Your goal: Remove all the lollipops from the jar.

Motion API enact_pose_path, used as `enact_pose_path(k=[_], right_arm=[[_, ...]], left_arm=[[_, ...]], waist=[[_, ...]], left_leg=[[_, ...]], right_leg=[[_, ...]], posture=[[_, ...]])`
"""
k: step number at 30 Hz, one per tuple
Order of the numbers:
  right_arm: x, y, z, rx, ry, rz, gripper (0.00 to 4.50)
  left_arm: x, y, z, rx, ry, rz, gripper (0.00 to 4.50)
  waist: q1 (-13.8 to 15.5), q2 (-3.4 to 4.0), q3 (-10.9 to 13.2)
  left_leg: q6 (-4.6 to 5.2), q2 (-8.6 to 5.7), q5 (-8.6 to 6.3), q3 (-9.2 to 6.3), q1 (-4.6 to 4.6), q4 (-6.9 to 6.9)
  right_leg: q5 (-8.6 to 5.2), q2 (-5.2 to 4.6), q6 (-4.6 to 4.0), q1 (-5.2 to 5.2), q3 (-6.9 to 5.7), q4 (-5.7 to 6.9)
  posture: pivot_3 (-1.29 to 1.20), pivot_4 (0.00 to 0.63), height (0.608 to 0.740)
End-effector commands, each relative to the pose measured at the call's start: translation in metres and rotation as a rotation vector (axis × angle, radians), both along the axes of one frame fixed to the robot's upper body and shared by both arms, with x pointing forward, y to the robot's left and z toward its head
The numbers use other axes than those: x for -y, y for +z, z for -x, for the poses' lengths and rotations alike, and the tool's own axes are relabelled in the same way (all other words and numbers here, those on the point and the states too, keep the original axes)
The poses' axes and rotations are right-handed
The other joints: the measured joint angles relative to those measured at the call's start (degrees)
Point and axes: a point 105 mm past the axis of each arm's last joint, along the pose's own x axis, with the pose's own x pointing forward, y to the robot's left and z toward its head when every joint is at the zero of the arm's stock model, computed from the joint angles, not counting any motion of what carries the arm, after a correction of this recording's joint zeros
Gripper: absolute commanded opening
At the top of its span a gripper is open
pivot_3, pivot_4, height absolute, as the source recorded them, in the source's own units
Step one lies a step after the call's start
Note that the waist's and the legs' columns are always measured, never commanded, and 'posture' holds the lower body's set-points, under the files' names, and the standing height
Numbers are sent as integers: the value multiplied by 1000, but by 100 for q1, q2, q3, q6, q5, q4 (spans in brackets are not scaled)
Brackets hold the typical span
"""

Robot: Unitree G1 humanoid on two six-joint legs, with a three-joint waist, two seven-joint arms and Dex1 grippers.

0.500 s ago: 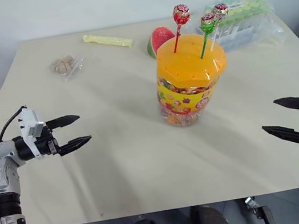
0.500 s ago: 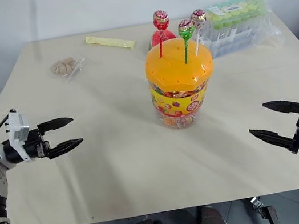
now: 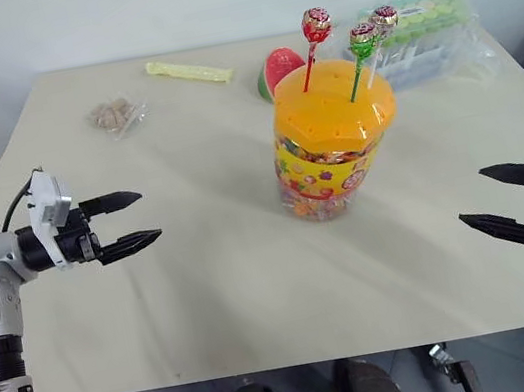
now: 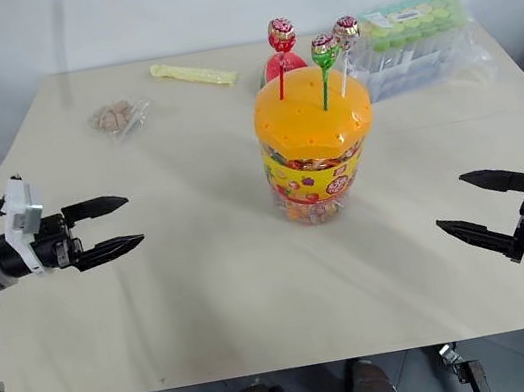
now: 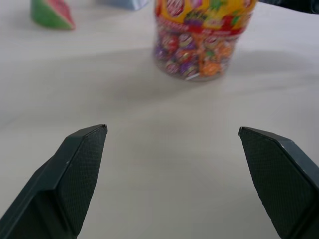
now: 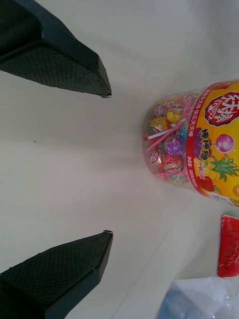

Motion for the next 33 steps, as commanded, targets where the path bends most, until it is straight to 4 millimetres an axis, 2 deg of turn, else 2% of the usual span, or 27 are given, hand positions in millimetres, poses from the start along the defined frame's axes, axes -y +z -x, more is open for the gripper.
enact_pose_path(k=[1,5,10,17,20,25,32,33], right_arm=[[-5,26,5,85,26,9,4483],[-16,39,11,114,63,-8,4483],[-31,53,21,164,82,-51,4483],[-55,76,35,270,82,-115,4483],[-58,80,38,294,65,-133,4483],[-59,82,41,315,29,-153,4483],[-60,79,46,327,-8,-176,4483],[-60,79,46,330,-9,-178,4498]], left_arm=[[12,38,3,61,-80,28,4500],[36,59,-7,133,-169,25,4500],[89,79,-22,220,-382,90,4500],[157,88,-49,239,-506,134,4500],[176,95,-56,227,-509,166,4500],[202,111,-63,206,-484,201,4500],[213,124,-60,224,-510,206,4500],[214,125,-59,237,-525,203,4313]], waist=[[10,-1,1],[10,-1,0],[43,-3,1],[64,-15,8],[45,-25,14],[36,-47,27],[21,-52,30],[16,-52,30]], left_leg=[[0,-1,0,0,1,2],[0,-2,0,0,0,6],[1,-4,1,4,0,13],[2,-6,0,8,-3,14],[3,-5,0,8,-3,14],[7,-5,-2,8,-5,14],[10,-5,-4,9,-5,14],[10,-5,-4,9,-5,14]], right_leg=[[0,0,0,0,2,3],[0,0,0,0,2,4],[0,1,0,3,4,9],[1,3,2,2,5,3],[1,4,2,1,5,3],[1,3,3,0,5,2],[1,3,3,-1,7,3],[1,3,3,-1,7,3]], posture=[[0,150,740],[0,150,740],[0,150,740],[0,150,740],[0,150,740],[0,150,740],[0,150,740],[0,150,740]])
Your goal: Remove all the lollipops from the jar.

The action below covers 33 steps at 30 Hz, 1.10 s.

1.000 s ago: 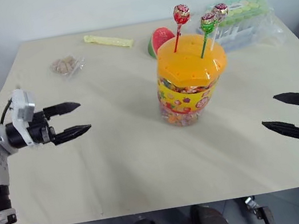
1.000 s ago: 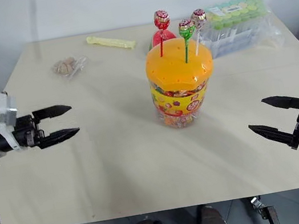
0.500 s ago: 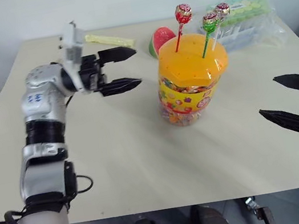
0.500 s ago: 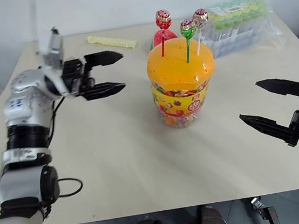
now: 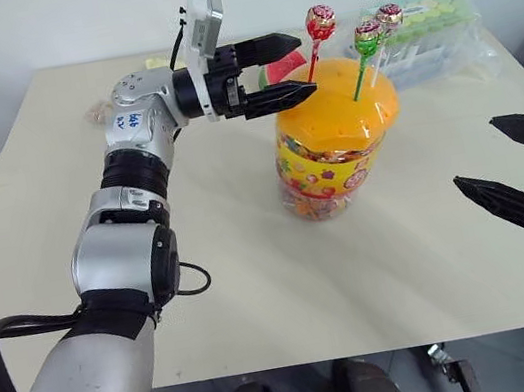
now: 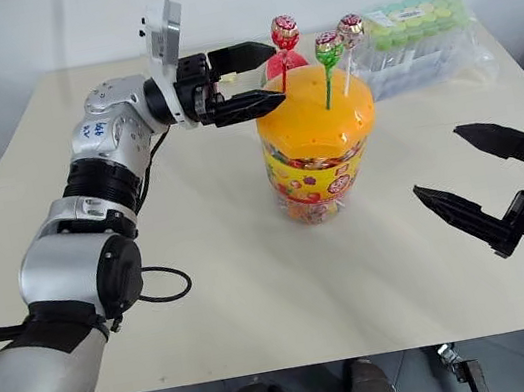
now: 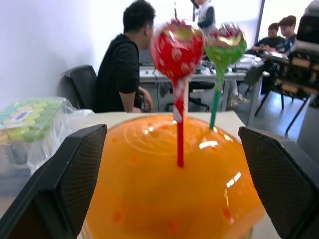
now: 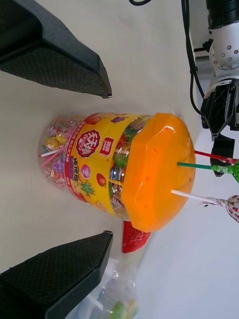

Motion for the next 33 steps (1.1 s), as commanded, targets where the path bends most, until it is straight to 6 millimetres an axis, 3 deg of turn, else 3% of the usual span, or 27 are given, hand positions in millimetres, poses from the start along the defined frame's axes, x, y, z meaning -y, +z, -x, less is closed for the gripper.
enact_pose_path(k=[1,3,14,15,22,28,31,33], right_arm=[[-1,11,7,66,-11,0,4500],[-1,15,8,78,-11,-5,4500],[4,23,5,106,-30,-32,4500],[5,23,4,110,-32,-35,4500],[6,26,0,125,-34,-45,4500],[7,27,-4,120,-11,-38,4500],[7,27,-4,107,6,-28,4500],[7,26,-6,91,21,-16,4500]], left_arm=[[5,18,10,83,-51,12,4107],[7,17,14,101,-87,2,3665],[16,16,13,133,-71,-23,161],[16,18,13,138,-68,-21,7],[11,47,17,173,-49,41,7],[-3,82,13,196,77,92,7],[-11,87,6,167,163,60,7],[-34,68,-18,-45,379,-106,7]], waist=[[-7,0,0],[-4,0,0],[-3,-2,1],[-2,-2,1],[2,-7,4],[-17,-7,4],[-18,-7,4],[-19,-8,5]], left_leg=[[0,0,0,0,0,0],[0,0,0,0,0,0],[1,-1,-1,0,-1,0],[1,-1,-1,0,0,0],[2,-1,-1,0,-3,0],[2,0,-1,1,0,0],[2,0,-1,1,0,0],[2,0,-1,1,1,0]], right_leg=[[0,0,0,0,1,0],[0,0,0,-1,1,0],[0,0,0,-1,2,0],[0,0,0,-1,2,0],[0,0,0,-2,1,0],[0,0,0,-2,4,2],[0,0,0,-2,4,3],[0,1,0,-2,4,4]], posture=[[0,150,740],[0,150,740],[0,150,740],[0,150,740],[0,150,740],[0,150,740],[0,150,740],[0,150,740]])
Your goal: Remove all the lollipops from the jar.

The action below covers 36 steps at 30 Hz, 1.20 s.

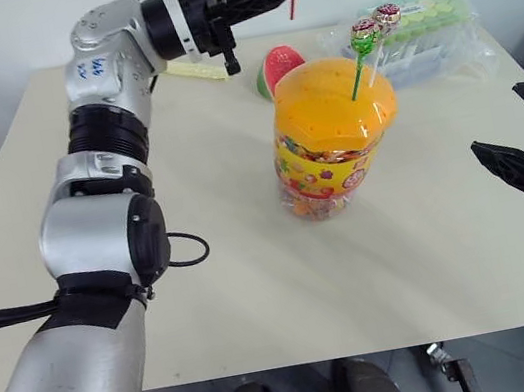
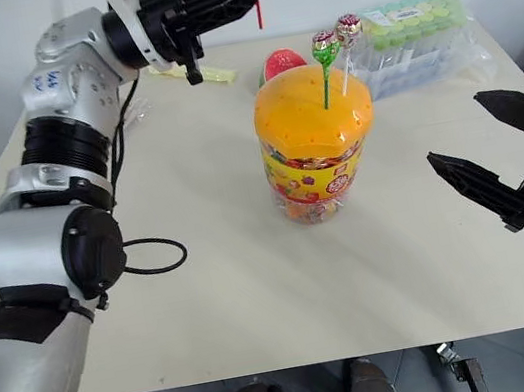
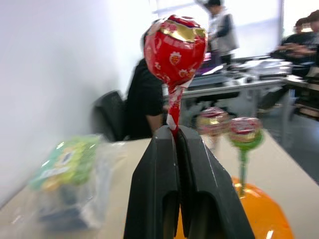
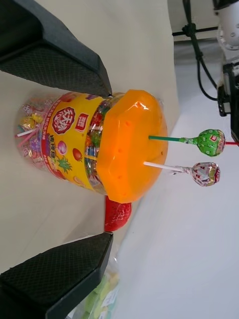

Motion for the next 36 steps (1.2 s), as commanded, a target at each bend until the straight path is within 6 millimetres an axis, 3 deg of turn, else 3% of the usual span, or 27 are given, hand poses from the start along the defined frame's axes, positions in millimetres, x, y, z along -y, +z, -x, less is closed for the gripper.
enact_pose_path(k=[1,6,7,9,12,15,17,22,27,30,33,36], right_arm=[[-2,6,1,12,29,33,4500],[1,6,-5,-3,46,38,4500],[0,5,-7,-7,52,37,4500],[0,3,-11,-12,64,35,4500],[-3,2,-18,-15,88,31,4500],[-5,1,-23,-14,105,29,4500],[-6,1,-27,-14,120,29,4500],[-7,2,-34,-10,134,30,4500],[-6,2,-35,-7,139,31,4500],[-5,3,-33,-6,136,34,4500],[-3,3,-31,-10,124,44,4500],[0,4,-29,-8,111,49,4500]], left_arm=[[-34,-10,-23,-218,306,-195,7],[-109,-62,-35,-425,590,-318,7],[-134,-86,-34,-503,683,-390,7],[-164,-118,-25,-607,786,-486,7],[-206,-168,4,-779,898,-650,7],[-230,-194,26,-880,977,-741,7],[-243,-204,38,-930,1022,-786,486],[-247,-201,51,-950,1018,-796,1979],[-244,-184,53,-899,1011,-780,3534],[-241,-165,51,-833,1002,-754,4421],[-228,-133,46,-705,943,-708,4469],[-214,-116,39,-587,856,-675,4469]], waist=[[-8,-1,1],[-47,1,0],[-40,0,0],[-40,0,1],[-36,-11,6],[-1,-19,11],[30,-20,12],[67,-21,12],[18,-21,12],[-4,-21,12],[2,-22,12],[1,-21,12]], left_leg=[[0,-1,0,0,-1,0],[0,2,1,12,9,-5],[-1,2,1,15,5,-5],[-2,1,2,25,-2,-2],[-3,1,2,39,-22,2],[-3,2,2,43,-26,4],[-3,3,2,40,-30,14],[-1,3,-1,39,-33,41],[-1,4,-1,40,-33,43],[-1,4,-1,41,-34,43],[-1,4,-1,41,-35,47],[0,4,-1,41,-35,49]], right_leg=[[0,0,0,0,0,-1],[-1,4,2,-11,20,11],[-1,4,2,-19,24,17],[-1,4,1,-36,38,26],[-1,4,1,-67,51,35],[-1,5,1,-73,55,36],[-1,4,1,-71,53,39],[-1,3,1,-68,56,54],[-1,4,1,-70,59,60],[-1,4,1,-71,59,60],[-1,4,1,-71,59,63],[0,3,1,-71,60,63]], posture=[[0,150,740],[0,150,740],[0,150,740],[0,150,740],[0,150,740],[0,150,740],[0,150,740],[0,150,740],[0,150,740],[0,150,740],[0,150,740],[0,150,740]])
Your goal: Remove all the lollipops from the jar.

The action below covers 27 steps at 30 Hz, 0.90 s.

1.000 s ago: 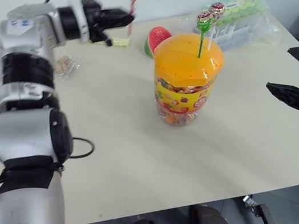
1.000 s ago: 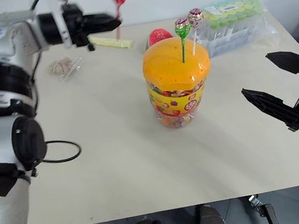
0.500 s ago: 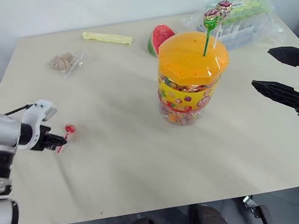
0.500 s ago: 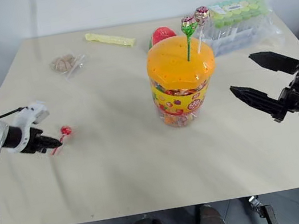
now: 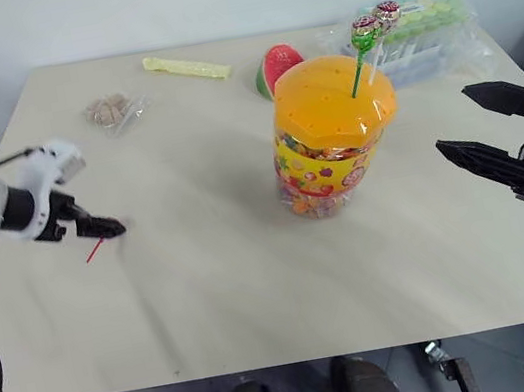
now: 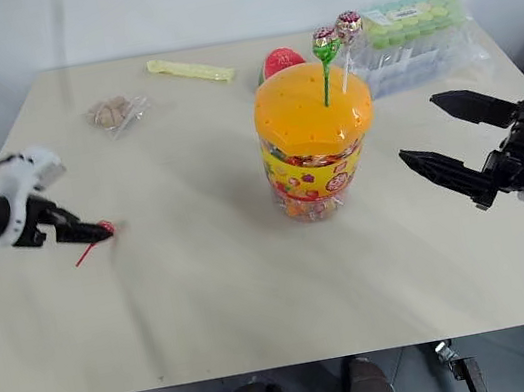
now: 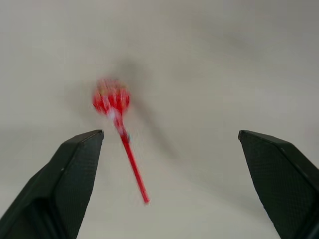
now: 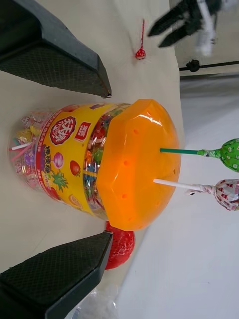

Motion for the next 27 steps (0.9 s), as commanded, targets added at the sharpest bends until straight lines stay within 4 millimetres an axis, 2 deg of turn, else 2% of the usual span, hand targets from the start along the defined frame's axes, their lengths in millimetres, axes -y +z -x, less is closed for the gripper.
enact_pose_path(k=[1,3,7,9,11,20,27], right_arm=[[4,14,9,60,-25,26,4500],[4,15,11,65,-28,27,4500],[-2,20,15,75,-24,27,4500],[-7,23,13,62,-15,4,4500],[-10,25,10,57,-23,-1,4500],[-37,35,-25,9,3,-21,4500],[-59,43,-60,-39,86,-44,4500]], left_arm=[[12,26,-4,122,-123,29,4469],[20,32,-6,158,-189,61,4469],[51,48,-9,286,-432,168,4469],[77,66,-5,416,-602,348,4469],[89,77,1,508,-718,476,4469],[99,62,25,562,-1100,708,4469],[104,47,26,570,-1129,737,4469]], waist=[[-6,1,0],[-8,0,0],[-6,0,0],[1,0,0],[5,0,0],[-99,2,-1],[-103,3,-1]], left_leg=[[0,0,0,1,1,0],[0,0,0,2,1,0],[0,1,0,3,0,15],[2,2,-1,3,-3,22],[5,1,-3,2,-6,33],[5,2,-3,16,4,34],[7,1,-4,16,2,36]], right_leg=[[0,0,0,0,1,0],[0,0,0,-1,2,2],[0,0,0,-1,3,11],[0,0,0,0,2,12],[0,-4,0,0,3,19],[1,-2,0,-5,15,36],[1,-4,-1,-7,17,36]], posture=[[0,150,740],[0,150,740],[0,150,740],[0,150,740],[0,150,740],[0,150,740],[0,150,740]])
